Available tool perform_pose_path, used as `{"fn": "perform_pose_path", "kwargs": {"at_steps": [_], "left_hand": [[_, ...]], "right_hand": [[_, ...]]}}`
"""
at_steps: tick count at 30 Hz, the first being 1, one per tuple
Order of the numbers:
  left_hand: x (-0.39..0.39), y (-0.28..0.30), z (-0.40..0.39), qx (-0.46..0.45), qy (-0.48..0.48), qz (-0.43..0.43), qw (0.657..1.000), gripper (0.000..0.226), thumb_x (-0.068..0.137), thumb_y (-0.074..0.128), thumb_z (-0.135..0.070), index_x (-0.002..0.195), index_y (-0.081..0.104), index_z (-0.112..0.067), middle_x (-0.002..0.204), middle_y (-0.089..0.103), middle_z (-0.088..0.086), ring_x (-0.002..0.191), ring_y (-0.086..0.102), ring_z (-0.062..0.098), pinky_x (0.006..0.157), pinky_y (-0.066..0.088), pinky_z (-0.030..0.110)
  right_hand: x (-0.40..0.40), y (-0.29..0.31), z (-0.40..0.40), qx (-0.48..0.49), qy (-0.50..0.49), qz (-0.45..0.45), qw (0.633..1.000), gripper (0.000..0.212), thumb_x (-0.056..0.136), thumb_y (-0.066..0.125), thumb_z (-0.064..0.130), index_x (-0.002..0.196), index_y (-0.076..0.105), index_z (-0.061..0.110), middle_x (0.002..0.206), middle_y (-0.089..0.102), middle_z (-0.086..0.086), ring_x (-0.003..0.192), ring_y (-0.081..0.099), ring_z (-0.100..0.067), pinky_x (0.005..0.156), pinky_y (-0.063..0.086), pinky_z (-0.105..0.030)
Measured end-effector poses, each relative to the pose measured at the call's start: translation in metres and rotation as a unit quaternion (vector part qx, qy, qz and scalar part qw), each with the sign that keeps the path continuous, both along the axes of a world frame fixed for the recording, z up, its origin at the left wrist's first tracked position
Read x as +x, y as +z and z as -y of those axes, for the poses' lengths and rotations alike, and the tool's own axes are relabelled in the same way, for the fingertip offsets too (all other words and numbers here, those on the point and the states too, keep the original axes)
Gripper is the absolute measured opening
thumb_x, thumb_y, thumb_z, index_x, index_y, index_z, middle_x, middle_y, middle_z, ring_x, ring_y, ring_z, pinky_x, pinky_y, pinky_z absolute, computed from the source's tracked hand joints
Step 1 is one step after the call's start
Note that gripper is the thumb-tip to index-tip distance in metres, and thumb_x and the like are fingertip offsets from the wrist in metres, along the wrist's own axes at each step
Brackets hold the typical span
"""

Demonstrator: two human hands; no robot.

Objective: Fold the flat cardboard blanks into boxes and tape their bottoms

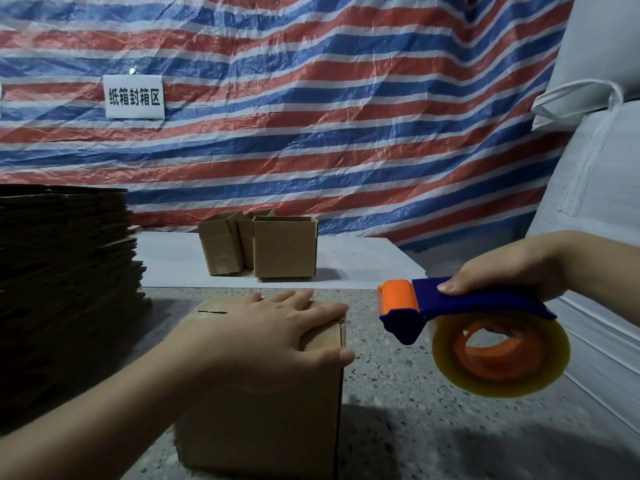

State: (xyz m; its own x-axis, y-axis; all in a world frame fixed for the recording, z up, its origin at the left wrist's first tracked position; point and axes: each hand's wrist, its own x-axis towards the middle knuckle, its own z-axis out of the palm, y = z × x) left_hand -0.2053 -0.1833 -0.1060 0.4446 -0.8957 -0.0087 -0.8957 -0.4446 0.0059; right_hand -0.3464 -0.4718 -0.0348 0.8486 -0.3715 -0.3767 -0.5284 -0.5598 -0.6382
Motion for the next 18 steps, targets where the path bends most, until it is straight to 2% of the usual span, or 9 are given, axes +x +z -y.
{"fn": "perform_pose_path", "kwargs": {"at_steps": [3,6,8,12,16,18], "left_hand": [[-0.002,0.001,0.0,0.0,0.002,-0.004,1.0,0.09,0.057,-0.001,-0.097,0.142,-0.008,-0.067,0.166,0.0,-0.007,0.152,0.001,0.013,0.122,0.0,0.048],[-0.004,0.003,-0.001,0.008,0.005,-0.005,1.0,0.09,0.058,0.001,-0.094,0.143,-0.006,-0.066,0.166,0.001,-0.006,0.152,0.002,0.014,0.122,0.001,0.051],[-0.005,0.004,-0.001,0.011,0.004,-0.005,1.0,0.088,0.061,0.003,-0.093,0.144,-0.006,-0.066,0.166,0.0,-0.006,0.152,0.002,0.015,0.122,0.001,0.051],[-0.006,0.004,-0.001,0.008,0.003,0.003,1.0,0.086,0.063,0.004,-0.091,0.145,-0.005,-0.065,0.166,0.002,-0.005,0.152,0.003,0.015,0.122,0.001,0.05],[-0.005,0.003,-0.001,0.005,0.001,0.002,1.0,0.086,0.064,0.005,-0.092,0.145,-0.005,-0.064,0.166,0.003,-0.006,0.152,0.004,0.014,0.122,0.001,0.049],[-0.004,0.002,-0.001,0.003,0.0,0.002,1.0,0.087,0.062,0.003,-0.093,0.143,-0.006,-0.066,0.166,0.003,-0.006,0.152,0.004,0.015,0.122,0.001,0.049]], "right_hand": [[-0.001,-0.004,-0.002,-0.019,0.031,-0.025,0.999,0.032,0.092,0.068,0.033,0.113,0.067,0.009,0.113,0.066,-0.008,0.094,0.065,-0.016,0.089,0.055,-0.028],[0.001,0.006,-0.003,-0.034,0.059,-0.031,0.997,0.044,0.082,0.074,0.042,0.11,0.069,0.009,0.11,0.068,-0.008,0.094,0.065,-0.017,0.089,0.054,-0.029],[0.001,0.012,-0.009,-0.057,0.079,-0.075,0.992,0.047,0.083,0.073,0.046,0.109,0.071,0.007,0.103,0.071,-0.009,0.091,0.067,-0.02,0.086,0.054,-0.031],[0.001,0.012,-0.014,-0.086,0.087,-0.061,0.991,0.035,0.083,0.07,0.049,0.099,0.066,0.017,0.104,0.065,-0.004,0.083,0.062,-0.01,0.076,0.052,-0.017],[0.001,0.022,-0.034,-0.139,0.097,-0.17,0.971,0.075,0.064,0.076,0.075,0.105,0.069,0.013,0.09,0.075,-0.003,0.079,0.07,-0.016,0.08,0.053,-0.028],[0.004,0.026,-0.047,-0.204,0.089,-0.184,0.957,0.082,0.054,0.072,0.08,0.106,0.07,0.017,0.089,0.077,0.0,0.077,0.072,-0.015,0.077,0.055,-0.027]]}}
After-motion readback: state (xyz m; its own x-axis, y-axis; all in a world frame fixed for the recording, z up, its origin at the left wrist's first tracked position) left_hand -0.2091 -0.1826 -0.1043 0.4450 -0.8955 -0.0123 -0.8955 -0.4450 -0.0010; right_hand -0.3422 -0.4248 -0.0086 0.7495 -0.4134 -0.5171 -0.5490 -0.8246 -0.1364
